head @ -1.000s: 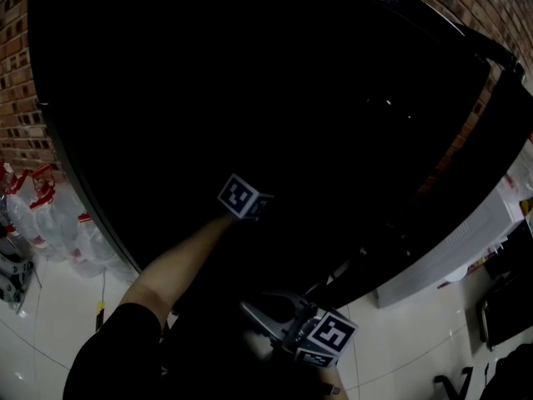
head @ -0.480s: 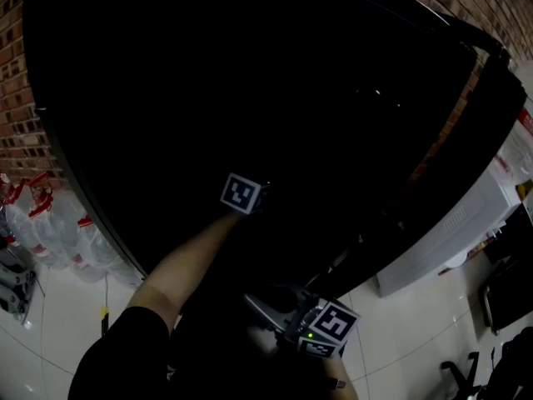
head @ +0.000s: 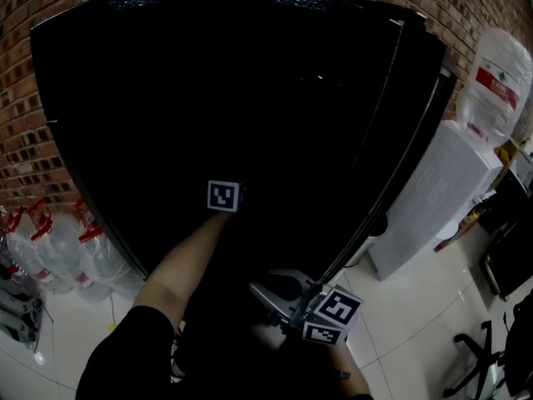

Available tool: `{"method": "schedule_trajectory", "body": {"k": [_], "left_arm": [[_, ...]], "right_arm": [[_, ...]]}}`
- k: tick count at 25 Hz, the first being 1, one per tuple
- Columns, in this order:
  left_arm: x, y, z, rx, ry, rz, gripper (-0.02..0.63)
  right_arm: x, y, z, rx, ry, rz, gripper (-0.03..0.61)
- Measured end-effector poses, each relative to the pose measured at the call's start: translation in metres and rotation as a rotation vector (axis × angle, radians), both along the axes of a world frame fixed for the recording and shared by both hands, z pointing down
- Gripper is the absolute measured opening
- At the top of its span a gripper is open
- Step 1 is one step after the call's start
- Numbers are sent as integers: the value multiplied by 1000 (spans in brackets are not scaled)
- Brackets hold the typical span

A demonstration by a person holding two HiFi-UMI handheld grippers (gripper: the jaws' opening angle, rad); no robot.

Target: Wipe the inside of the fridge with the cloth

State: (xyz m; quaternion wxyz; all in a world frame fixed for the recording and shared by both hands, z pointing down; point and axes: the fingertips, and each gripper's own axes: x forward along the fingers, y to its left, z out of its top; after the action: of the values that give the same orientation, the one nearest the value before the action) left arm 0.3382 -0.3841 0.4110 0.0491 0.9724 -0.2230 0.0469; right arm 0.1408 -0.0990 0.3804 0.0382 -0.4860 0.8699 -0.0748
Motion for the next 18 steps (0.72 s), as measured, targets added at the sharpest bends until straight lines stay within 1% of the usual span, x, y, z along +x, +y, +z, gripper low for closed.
{"method": "schedule_trajectory", "body": {"k": [2,3,7,9,11,13,16,18], "left_arm": [[-12,6,-9,36,29,1,57],[-20,8,-12,52,39,-13,57],[-67,5,-10,79,22,-143,57],[-92,7,-14,78,40,-182,57],[-107,16,-30,80,97,-176,57],[-120,35,-42,87,143,-149,57],[-141,74,-50,124,183,-90,57],[-155,95,-57,147,204,-70,57]], "right_arm": [[2,6,-5,26,-2,17,46],[2,9,-7,36,-4,22,46],[-1,19,-11,51,7,57,46],[-2,23,-14,62,20,86,46],[3,25,-21,90,17,98,46],[4,28,-28,119,-10,83,46],[9,35,-31,134,-55,66,45],[15,37,-35,149,-63,56,44]]}}
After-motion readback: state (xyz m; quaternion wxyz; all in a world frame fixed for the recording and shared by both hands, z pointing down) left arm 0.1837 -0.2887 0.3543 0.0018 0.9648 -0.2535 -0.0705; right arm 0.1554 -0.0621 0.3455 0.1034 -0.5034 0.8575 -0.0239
